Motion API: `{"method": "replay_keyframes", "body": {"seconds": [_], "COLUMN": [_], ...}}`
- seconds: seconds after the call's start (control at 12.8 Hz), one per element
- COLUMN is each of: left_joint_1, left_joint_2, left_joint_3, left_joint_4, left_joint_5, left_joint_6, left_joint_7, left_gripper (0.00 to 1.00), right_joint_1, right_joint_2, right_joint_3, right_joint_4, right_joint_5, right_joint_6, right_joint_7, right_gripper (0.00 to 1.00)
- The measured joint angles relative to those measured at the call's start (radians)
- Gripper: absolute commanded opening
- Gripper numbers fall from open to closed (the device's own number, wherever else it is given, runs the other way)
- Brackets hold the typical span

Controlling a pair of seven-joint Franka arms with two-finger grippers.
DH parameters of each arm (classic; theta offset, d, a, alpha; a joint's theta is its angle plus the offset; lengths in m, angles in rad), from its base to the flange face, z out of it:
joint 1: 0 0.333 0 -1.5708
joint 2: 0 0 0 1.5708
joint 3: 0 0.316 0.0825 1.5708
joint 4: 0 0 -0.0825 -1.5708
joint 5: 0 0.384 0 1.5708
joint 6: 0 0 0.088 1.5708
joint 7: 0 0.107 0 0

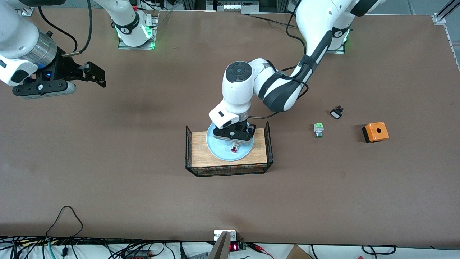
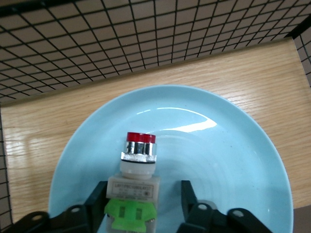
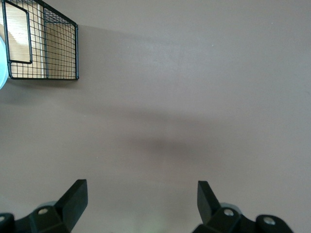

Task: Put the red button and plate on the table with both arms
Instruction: 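Lower the left gripper, grasp the red button and lift it, then carry the button toward the orange box while the right gripper reaches the plate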

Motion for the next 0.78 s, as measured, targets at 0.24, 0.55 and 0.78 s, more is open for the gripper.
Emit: {"method": "replay_keyframes", "body": {"seconds": [0.24, 0.55, 0.78], "left_joint_1": [0.002, 0.003, 0.035], "left_joint_2": [0.0, -0.047, -0.148], "left_joint_3": [0.002, 0.0, 0.001], "left_joint_4": [0.009, 0.048, 0.059], "left_joint_5": [0.0, -0.006, -0.065], "left_joint_6": [0.0, -0.1, -0.276], "left_joint_7": [0.0, -0.002, -0.004], "left_gripper": [0.24, 0.24, 0.24], "right_joint_1": [0.006, 0.009, 0.051], "right_joint_2": [0.0, 0.0, -0.007], "right_joint_3": [0.0, 0.0, 0.001], "right_joint_4": [0.0, 0.0, 0.004], "right_joint_5": [0.0, 0.0, 0.001], "right_joint_6": [0.0, -0.001, -0.001], "right_joint_7": [0.0, -0.012, -0.112], "right_gripper": [1.0, 1.0, 1.0]}}
